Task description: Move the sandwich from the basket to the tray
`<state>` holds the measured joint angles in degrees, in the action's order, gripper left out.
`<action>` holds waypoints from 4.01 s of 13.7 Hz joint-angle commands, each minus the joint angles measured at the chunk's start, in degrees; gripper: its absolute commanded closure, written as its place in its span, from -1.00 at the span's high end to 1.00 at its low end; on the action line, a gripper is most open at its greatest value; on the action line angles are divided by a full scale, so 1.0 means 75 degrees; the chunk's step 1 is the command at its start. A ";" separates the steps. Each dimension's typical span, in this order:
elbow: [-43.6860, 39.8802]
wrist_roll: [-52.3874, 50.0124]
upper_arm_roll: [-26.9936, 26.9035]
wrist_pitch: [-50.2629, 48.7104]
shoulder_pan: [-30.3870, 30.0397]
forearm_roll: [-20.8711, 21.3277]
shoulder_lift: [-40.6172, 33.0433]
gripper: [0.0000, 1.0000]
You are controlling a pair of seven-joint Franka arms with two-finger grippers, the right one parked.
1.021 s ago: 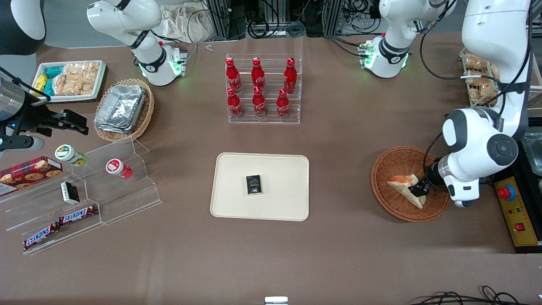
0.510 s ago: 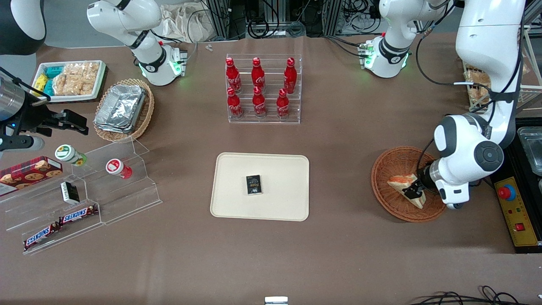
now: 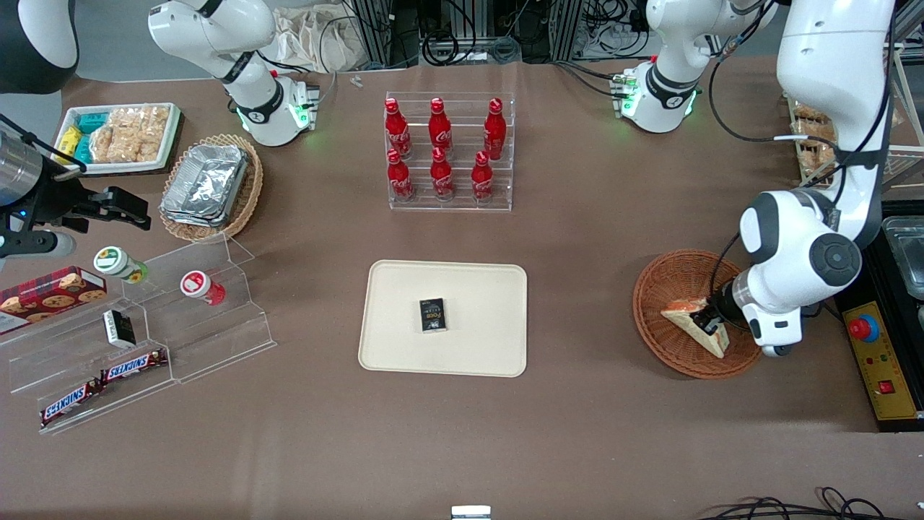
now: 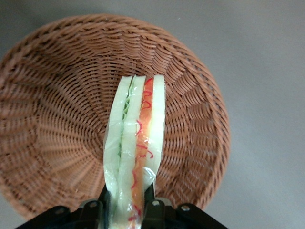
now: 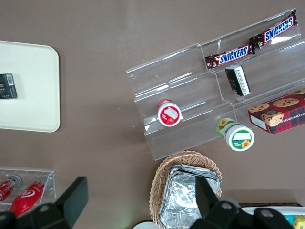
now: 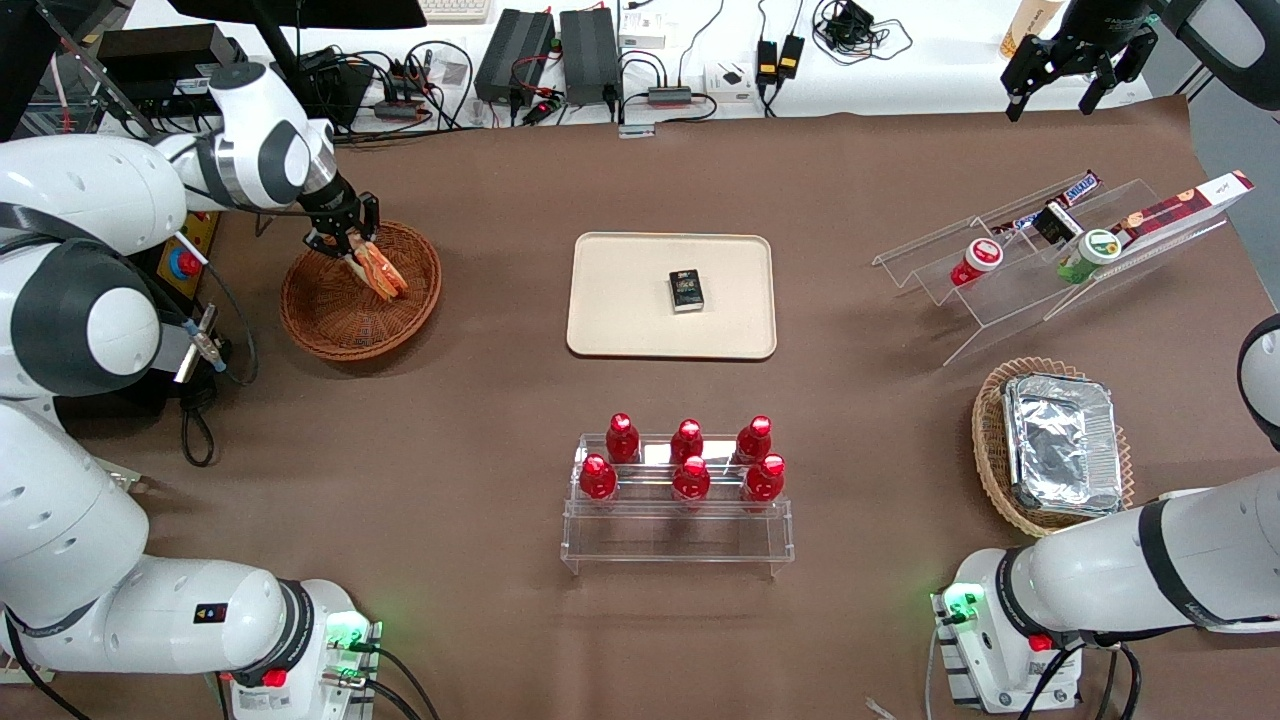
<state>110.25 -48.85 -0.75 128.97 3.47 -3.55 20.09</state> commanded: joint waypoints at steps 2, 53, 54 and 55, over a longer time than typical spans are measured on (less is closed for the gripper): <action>-0.0938 0.1574 -0.0028 -0.2446 0.0029 0.0075 -0.0745 -1.00; -0.4165 0.2349 0.2854 -0.3997 0.0851 0.1387 0.1075 1.00; -0.4165 0.2759 0.2843 -0.4338 0.0617 0.1399 0.0770 1.00; -0.4153 0.3146 0.2831 -0.4620 0.0313 0.1411 0.0500 1.00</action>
<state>76.94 -30.27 20.42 97.60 9.07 7.15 28.67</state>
